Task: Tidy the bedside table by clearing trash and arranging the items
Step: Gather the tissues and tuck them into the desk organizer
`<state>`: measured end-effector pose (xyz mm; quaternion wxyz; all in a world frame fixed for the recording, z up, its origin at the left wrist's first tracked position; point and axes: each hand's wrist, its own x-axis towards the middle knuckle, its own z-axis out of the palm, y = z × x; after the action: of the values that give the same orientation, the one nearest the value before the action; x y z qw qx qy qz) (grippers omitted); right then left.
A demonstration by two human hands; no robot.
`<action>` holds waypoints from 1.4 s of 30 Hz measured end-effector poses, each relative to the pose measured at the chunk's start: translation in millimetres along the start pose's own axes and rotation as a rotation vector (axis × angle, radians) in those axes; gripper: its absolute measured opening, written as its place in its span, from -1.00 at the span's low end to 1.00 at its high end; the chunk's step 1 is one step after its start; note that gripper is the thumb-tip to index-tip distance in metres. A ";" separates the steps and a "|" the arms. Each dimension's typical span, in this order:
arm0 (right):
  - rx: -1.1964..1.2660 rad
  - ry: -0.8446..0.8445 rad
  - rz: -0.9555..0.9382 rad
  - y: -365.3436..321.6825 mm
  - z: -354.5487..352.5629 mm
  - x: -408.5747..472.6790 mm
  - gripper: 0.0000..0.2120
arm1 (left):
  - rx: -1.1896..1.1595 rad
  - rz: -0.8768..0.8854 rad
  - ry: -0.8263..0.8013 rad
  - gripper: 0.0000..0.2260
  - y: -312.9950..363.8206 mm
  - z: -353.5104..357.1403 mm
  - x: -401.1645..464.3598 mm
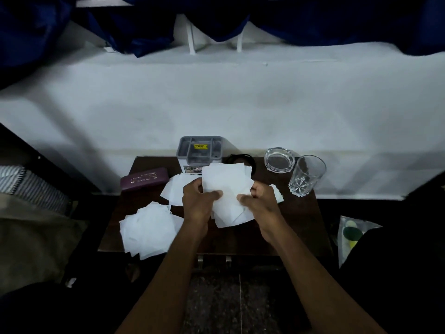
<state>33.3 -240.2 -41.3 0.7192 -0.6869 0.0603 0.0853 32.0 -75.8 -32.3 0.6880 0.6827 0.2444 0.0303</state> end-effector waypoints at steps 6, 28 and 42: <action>0.056 -0.052 0.006 -16.2 5.8 3.2 -0.70 | -0.032 0.055 -0.017 -0.63 10.5 -2.0 0.7; 0.052 0.010 -0.109 -43.5 18.4 12.7 -0.69 | -0.095 0.185 -0.119 -0.79 41.2 -17.0 0.6; -0.024 -0.057 -0.169 -69.8 7.4 11.1 -0.60 | -0.215 -0.002 -0.318 -0.67 70.1 -41.2 -5.5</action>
<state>58.3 -235.3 25.1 0.7168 -0.6956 -0.0193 0.0445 32.1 -35.2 38.3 0.7868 0.6014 0.1286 -0.0525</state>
